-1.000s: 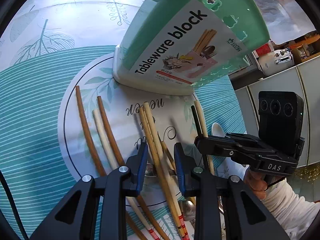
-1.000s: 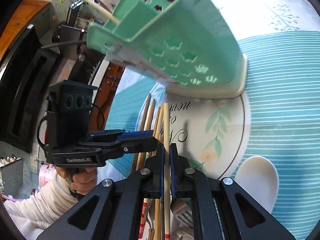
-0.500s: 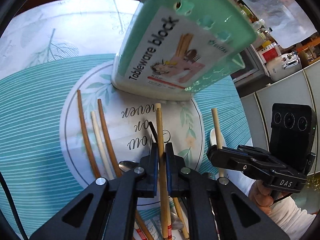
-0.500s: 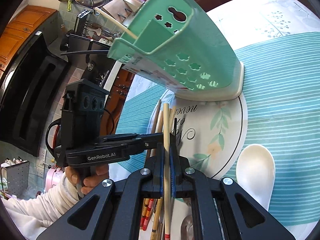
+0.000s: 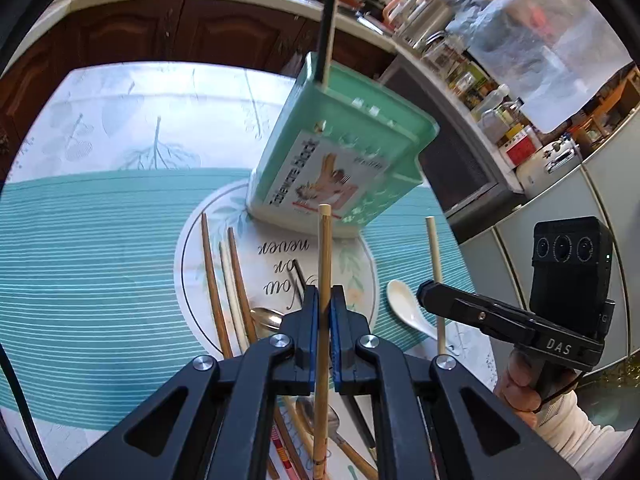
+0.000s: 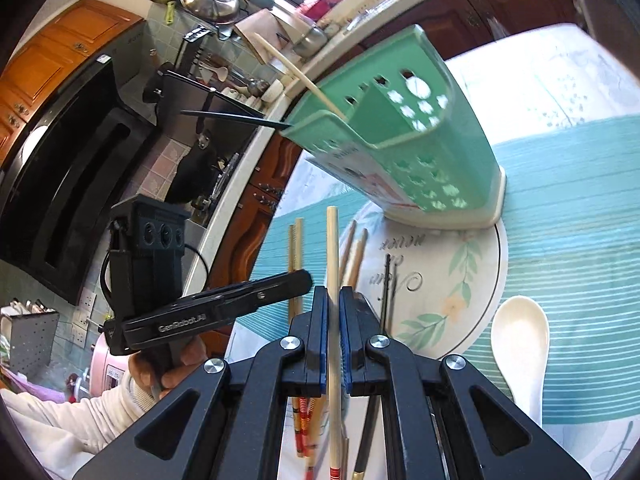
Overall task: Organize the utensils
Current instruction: 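Lift both wooden chopsticks upright and carry them over the green holder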
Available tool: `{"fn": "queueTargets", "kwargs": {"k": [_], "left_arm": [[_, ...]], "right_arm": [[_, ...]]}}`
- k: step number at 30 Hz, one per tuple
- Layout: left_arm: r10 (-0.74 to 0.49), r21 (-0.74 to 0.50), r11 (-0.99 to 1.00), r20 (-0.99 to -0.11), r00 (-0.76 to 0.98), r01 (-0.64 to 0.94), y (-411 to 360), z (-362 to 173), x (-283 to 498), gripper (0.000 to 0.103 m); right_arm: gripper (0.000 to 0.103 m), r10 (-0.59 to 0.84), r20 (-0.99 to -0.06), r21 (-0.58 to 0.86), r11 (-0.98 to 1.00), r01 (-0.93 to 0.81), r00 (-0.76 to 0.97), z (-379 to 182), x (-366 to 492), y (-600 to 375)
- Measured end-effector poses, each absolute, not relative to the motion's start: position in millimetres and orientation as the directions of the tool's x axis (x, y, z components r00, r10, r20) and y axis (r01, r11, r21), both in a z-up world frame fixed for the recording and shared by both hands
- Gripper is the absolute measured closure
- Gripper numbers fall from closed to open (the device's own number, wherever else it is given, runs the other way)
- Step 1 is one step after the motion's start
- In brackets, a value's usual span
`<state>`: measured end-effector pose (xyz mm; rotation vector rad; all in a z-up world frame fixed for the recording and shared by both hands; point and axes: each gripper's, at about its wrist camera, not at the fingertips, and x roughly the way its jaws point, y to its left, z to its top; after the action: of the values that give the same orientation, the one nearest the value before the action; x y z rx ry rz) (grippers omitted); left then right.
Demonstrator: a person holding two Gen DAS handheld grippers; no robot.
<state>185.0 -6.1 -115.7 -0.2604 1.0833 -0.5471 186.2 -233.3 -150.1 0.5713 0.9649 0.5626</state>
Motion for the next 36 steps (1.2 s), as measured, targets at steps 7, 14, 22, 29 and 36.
{"fn": "queueTargets", "kwargs": {"k": [7,14,22,29,36], "left_arm": [[-0.539,-0.427,0.841,-0.712,0.451,0.332,-2.4,-60.5,164.4,0.100],[-0.529,-0.383,0.848,-0.664,0.529,0.368,-5.4,-7.0,154.4,0.100],[-0.496,-0.307,0.867,-0.617,0.611,0.393,-16.2,58.9,153.0,0.100],[-0.428,-0.228,0.902,-0.575,0.697,0.366,-26.8,116.8,169.7,0.100],[-0.336,-0.143,0.941,-0.468,0.817,0.306,-39.6,165.1,191.6,0.100]], "right_arm": [[0.098,0.651,-0.568,0.643,0.733,-0.222,0.504,-107.2,170.2,-234.7],[0.098,0.617,-0.544,0.604,0.758,-0.245,0.569,-51.1,161.4,-236.7],[0.098,0.502,-0.498,0.460,0.844,-0.276,0.707,38.6,160.0,-229.2],[0.098,0.365,-0.331,0.337,0.907,-0.252,0.870,120.2,176.6,-224.9],[0.098,0.252,-0.147,0.276,0.939,-0.205,0.956,170.3,202.5,-219.4]]}}
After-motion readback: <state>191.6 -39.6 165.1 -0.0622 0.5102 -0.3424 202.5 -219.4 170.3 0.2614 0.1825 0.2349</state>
